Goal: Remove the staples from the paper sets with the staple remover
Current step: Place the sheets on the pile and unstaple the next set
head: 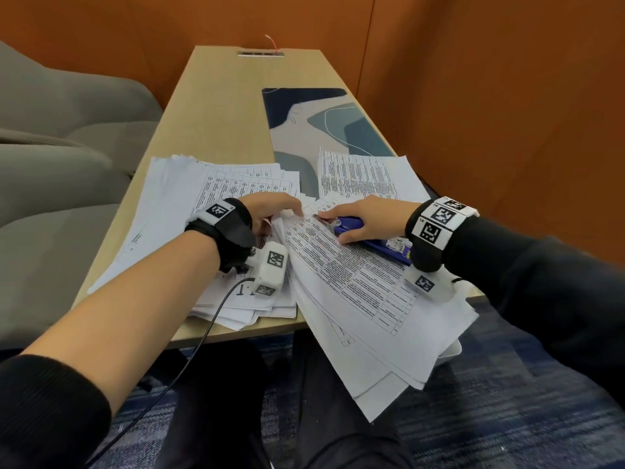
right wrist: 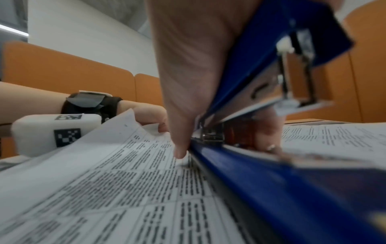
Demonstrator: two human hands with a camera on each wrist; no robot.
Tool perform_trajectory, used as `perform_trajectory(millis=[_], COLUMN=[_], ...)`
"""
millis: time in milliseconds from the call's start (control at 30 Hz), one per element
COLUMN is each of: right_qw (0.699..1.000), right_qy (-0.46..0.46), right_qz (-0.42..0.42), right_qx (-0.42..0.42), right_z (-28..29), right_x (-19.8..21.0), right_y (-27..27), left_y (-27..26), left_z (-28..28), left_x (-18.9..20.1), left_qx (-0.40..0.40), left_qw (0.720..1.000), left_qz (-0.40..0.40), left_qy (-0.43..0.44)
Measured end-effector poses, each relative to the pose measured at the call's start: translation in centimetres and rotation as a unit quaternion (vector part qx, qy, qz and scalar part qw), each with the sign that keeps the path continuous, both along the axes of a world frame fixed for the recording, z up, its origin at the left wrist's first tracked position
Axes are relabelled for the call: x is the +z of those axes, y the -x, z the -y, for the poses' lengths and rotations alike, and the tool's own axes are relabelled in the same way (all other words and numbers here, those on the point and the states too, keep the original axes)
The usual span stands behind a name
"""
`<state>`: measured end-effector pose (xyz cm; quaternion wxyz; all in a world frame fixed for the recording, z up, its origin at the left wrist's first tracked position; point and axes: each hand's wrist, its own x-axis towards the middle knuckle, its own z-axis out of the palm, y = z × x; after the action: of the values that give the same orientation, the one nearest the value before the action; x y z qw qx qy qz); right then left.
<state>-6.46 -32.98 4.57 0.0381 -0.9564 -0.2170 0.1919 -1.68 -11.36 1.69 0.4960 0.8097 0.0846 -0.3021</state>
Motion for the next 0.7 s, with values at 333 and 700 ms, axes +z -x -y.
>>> perform_trajectory(millis=[333, 700], right_qw=[0.999, 0.999], right_qy=[0.034, 0.019], right_qz=[0.019, 0.035], right_qx=[0.017, 0.011], right_z=[-0.7, -3.0], right_x=[-0.3, -0.4], right_y=[-0.1, 0.0], left_y=[-0.3, 0.7], left_z=[0.5, 0.7], left_x=[-0.2, 0.8], left_qx=[-0.025, -0.035], left_qw=[1.000, 0.999], left_qz=[-0.016, 0.000], left_qy=[-0.001, -0.004])
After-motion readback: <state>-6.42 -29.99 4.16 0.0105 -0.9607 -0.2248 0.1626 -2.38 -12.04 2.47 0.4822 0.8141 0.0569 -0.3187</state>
